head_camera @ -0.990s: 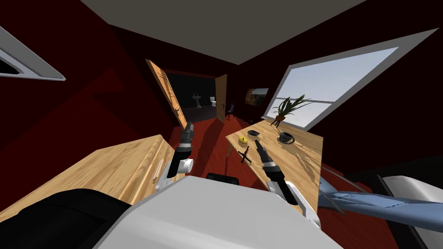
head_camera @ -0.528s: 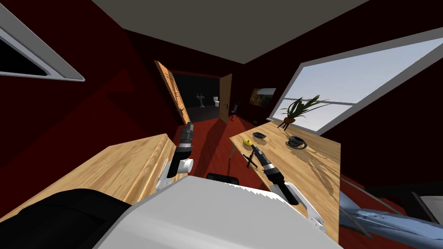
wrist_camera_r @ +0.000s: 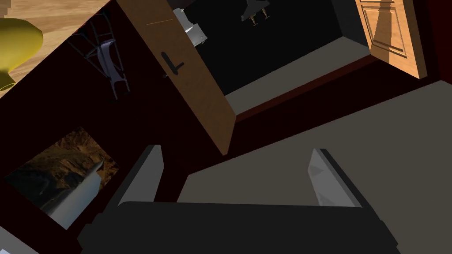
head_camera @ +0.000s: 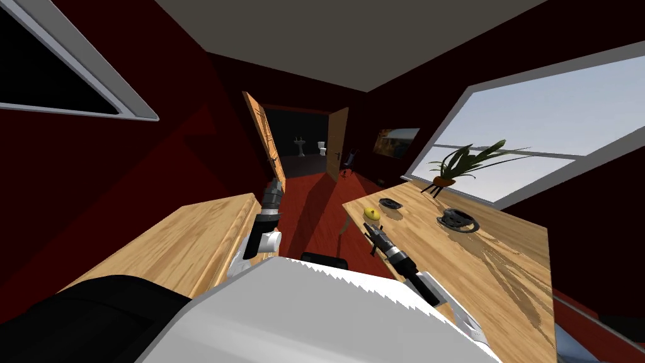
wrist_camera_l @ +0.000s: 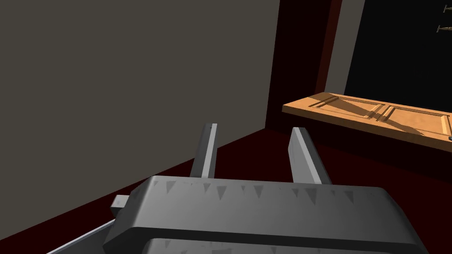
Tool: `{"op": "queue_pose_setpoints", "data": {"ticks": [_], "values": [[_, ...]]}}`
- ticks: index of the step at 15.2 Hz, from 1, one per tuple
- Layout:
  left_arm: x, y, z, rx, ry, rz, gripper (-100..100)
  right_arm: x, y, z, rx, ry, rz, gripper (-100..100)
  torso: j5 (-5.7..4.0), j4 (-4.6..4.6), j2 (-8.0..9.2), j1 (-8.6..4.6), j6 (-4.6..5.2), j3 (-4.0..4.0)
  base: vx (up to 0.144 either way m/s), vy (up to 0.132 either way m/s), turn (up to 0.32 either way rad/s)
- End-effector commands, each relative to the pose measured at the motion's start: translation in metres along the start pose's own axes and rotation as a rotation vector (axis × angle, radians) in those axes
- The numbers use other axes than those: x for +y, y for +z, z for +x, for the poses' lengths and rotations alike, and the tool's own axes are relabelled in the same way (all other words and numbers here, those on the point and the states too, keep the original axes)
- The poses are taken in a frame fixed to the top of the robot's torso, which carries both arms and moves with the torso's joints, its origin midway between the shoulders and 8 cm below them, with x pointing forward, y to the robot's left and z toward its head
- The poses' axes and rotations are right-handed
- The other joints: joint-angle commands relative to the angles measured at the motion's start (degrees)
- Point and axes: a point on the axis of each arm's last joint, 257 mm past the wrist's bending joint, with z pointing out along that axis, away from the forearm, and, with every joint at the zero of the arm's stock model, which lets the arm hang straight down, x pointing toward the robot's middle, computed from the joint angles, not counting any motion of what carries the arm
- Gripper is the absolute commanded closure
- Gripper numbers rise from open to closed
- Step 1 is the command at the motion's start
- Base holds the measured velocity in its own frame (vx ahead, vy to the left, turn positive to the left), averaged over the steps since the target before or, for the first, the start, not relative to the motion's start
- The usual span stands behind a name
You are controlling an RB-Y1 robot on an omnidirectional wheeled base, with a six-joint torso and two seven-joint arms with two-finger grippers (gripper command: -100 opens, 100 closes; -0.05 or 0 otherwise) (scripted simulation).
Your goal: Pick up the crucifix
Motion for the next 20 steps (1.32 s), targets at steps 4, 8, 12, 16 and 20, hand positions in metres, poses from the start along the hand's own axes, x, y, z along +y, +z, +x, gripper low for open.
{"op": "queue_pose_setpoints", "data": {"ticks": [4,8,12,16,20], "values": [[0.000,0.000,0.000,0.000,0.000,0.000,0,-0.039,-0.017,0.031,0.124,-0.089,0.056,-100,0.00,0.01,0.07,-0.04,0.02,0.04,0.054,0.073,0.106],[0.000,0.000,0.000,0.000,0.000,0.000,0,-0.077,-0.044,0.060,0.255,-0.187,0.102,-100,0.00,0.01,0.03,0.00,0.00,0.02,0.065,0.081,0.160],[0.000,0.000,0.000,0.000,0.000,0.000,0,-0.117,-0.078,0.083,0.387,-0.283,0.147,-100,0.03,-0.01,-0.06,0.10,0.03,-0.04,0.082,0.091,0.174],[0.000,0.000,0.000,0.000,0.000,0.000,0,-0.155,-0.118,0.099,0.517,-0.374,0.190,-100,0.00,0.02,0.10,-0.08,0.01,0.06,0.050,0.053,0.165],[0.000,0.000,0.000,0.000,0.000,0.000,0,-0.190,-0.161,0.108,0.644,-0.459,0.229,-100,0.00,0.03,0.13,-0.06,0.01,0.08,0.052,0.056,0.173]]}}
